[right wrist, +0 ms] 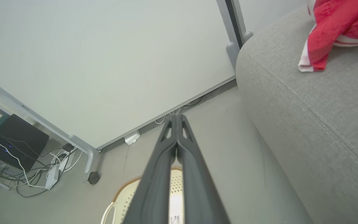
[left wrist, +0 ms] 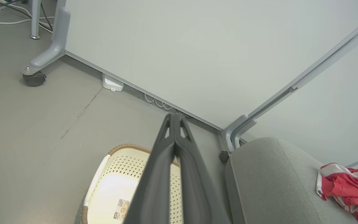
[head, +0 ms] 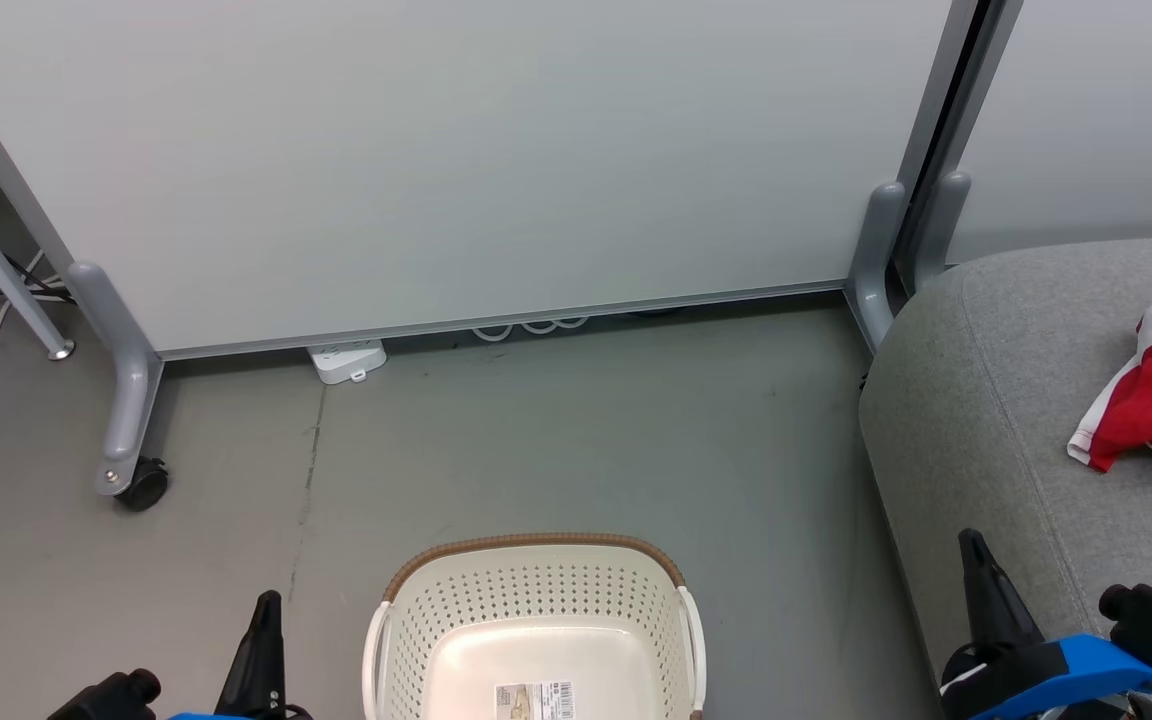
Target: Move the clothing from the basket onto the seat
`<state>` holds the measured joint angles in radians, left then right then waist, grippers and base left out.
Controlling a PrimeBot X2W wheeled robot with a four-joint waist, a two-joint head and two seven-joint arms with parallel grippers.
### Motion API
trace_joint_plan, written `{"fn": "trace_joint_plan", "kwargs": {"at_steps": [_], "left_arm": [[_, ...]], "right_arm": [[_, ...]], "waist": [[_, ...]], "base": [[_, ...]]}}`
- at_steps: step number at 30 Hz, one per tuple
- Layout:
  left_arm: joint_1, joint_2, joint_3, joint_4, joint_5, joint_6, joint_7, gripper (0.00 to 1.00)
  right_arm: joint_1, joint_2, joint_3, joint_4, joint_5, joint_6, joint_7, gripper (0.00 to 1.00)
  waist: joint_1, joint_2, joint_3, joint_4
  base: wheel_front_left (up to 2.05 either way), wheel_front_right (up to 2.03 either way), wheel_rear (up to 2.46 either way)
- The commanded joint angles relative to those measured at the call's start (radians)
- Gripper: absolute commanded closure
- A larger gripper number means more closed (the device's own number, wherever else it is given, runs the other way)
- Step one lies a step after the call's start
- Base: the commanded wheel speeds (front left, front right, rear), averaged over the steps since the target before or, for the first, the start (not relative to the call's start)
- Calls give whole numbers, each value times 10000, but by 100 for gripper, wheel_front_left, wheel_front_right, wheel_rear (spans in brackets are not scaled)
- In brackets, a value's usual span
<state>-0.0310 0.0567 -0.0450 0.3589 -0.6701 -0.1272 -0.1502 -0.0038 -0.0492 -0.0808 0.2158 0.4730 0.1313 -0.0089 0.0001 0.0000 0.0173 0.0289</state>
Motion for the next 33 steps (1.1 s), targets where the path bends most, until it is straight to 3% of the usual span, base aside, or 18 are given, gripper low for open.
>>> {"fn": "trace_joint_plan", "kwargs": {"at_steps": [1,33], "left_arm": [[-294,52,102,-196,-341,-12,82,100],[-540,12,748,-617,-4192,-28,1175,100]], "right_arm": [[-326,-10,-39,-111,433,0,37,100],[-667,-13,-167,48,5077,-3,543,100]], "waist": [[-1,0,-2,-4],[-1,0,-47,-94]], "base": [[0,0,0],[0,0,0]]}}
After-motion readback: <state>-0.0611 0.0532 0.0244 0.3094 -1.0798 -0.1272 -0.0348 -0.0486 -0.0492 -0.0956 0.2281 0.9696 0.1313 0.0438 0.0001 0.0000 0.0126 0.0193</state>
